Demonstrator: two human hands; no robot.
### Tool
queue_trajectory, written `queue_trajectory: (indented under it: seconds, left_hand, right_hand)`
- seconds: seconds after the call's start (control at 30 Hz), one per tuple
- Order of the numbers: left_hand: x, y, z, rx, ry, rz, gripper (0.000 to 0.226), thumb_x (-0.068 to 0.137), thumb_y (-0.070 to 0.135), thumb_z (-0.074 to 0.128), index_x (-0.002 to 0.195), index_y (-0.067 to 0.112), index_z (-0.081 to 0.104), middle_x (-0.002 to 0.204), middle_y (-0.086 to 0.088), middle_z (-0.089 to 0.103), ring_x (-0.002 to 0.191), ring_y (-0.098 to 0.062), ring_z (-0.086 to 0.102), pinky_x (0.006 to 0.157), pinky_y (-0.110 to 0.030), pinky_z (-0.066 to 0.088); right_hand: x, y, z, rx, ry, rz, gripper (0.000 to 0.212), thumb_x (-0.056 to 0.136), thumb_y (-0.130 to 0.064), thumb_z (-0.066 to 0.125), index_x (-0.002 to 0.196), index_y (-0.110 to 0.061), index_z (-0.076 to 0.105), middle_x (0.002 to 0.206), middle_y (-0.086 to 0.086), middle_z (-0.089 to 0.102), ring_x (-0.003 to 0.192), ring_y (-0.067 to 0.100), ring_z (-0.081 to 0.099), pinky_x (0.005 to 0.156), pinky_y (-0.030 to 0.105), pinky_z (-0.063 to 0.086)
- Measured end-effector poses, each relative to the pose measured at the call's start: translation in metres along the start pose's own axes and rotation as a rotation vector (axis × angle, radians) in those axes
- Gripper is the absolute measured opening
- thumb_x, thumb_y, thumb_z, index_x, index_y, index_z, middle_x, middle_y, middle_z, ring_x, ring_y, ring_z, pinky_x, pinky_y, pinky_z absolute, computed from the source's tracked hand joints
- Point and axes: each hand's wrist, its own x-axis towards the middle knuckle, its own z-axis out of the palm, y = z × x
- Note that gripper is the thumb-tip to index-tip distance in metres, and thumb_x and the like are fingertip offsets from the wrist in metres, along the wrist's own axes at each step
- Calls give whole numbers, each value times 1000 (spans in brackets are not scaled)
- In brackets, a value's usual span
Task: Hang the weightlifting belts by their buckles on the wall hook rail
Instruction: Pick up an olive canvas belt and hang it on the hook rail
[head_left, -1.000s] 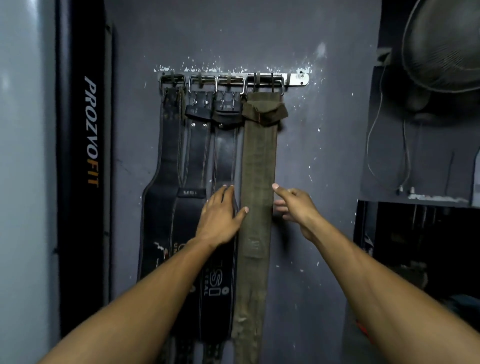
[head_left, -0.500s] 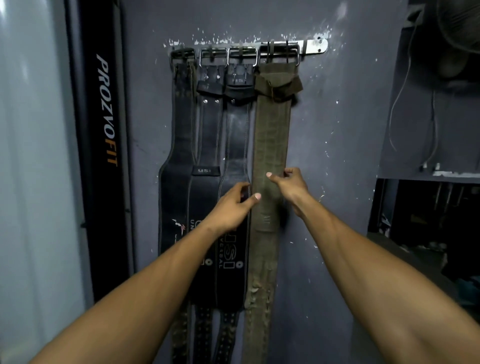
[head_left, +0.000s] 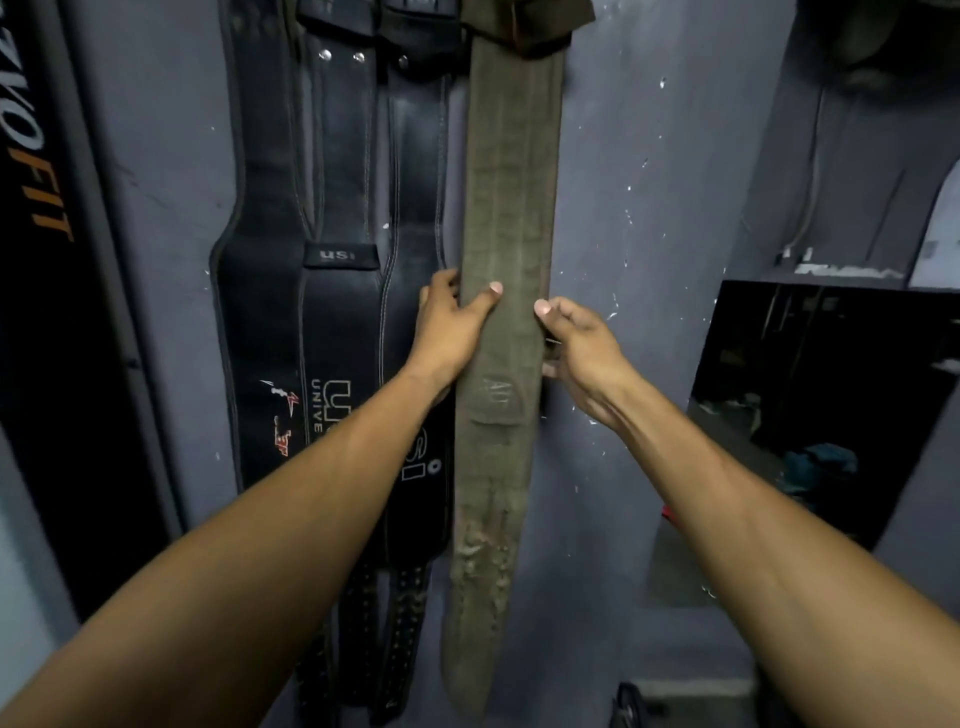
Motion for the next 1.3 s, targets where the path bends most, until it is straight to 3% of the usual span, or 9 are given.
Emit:
queue_trajectory:
  seconds: [0.1, 0.2, 0.37, 0.5, 0.63, 0.77, 0.97, 1.17, 1.3]
  left_hand:
    - [-15, 2, 4, -259, -191, -42, 37, 101, 33, 63, 120, 2, 68, 110, -14, 77, 101, -24, 76, 93, -42, 61]
    - [-28, -3, 6, -317, -148, -42, 33, 103, 29, 61, 116, 1, 70, 105, -14, 79, 95, -24, 77, 84, -36, 62]
    - [-70, -41, 4, -283, -207, -144, 38, 103, 34, 59, 119, 2, 72, 107, -11, 79, 101, -23, 76, 85, -30, 61]
    - [-126, -105, -7, -235, -370, -281, 32, 98, 30, 66, 117, 6, 72, 108, -9, 79, 98, -20, 76, 85, -31, 61]
    - [-180, -153, -5, -299, -262, -433, 34, 86, 36, 71, 103, 6, 76, 94, -10, 80, 80, -17, 77, 72, -29, 61]
    - [-216, -175, -2, -305, -227, -509, 22, 94, 25, 70, 109, 9, 75, 101, -10, 80, 89, -22, 77, 77, -33, 62]
    - [-263, -194, -14, -194, -237, -496, 27, 97, 8, 67, 123, 1, 69, 107, -8, 79, 94, -17, 77, 76, -27, 61]
    - [-289, -180, -10, -143, -268, -497, 24, 96, 10, 70, 119, 10, 72, 107, -2, 79, 100, -17, 76, 86, -31, 62]
    - [-331, -193, -15, -105, -325, -569, 37, 89, 0, 74, 126, 8, 68, 121, -12, 75, 114, -27, 71, 99, -42, 58]
  right_hand:
    - [-13, 8, 3, 54, 44, -22, 21, 109, -25, 52, 110, -12, 68, 98, 4, 78, 85, 13, 74, 73, 27, 60]
    - [-24, 21, 10, 18, 39, -86, 25, 107, -17, 56, 122, -3, 70, 115, 15, 78, 96, 19, 75, 81, 29, 62]
    - [-26, 30, 13, 63, 108, -140, 27, 104, -14, 61, 118, 7, 69, 113, 24, 76, 97, 27, 74, 91, 42, 61]
    - [-44, 56, 12, 38, 68, -45, 22, 101, -14, 66, 113, 4, 71, 106, 16, 78, 94, 22, 74, 89, 38, 61]
    - [-63, 77, 19, 70, 139, -61, 24, 101, -10, 64, 119, 4, 72, 110, 15, 78, 94, 18, 74, 87, 32, 62]
    - [-82, 92, 22, 75, 80, -9, 25, 98, -14, 71, 120, -3, 73, 116, 13, 78, 107, 25, 76, 94, 38, 62]
    - [-162, 194, 19, -53, 71, 258, 24, 94, -4, 72, 117, 4, 73, 112, 20, 77, 98, 28, 74, 97, 51, 59]
    - [-206, 213, 18, 15, 132, 297, 21, 97, -4, 69, 116, 4, 72, 105, 14, 78, 83, 11, 76, 78, 27, 62]
    - [-239, 225, 10, -132, 22, 371, 34, 88, -6, 80, 120, 0, 71, 115, 16, 77, 106, 28, 75, 97, 46, 60]
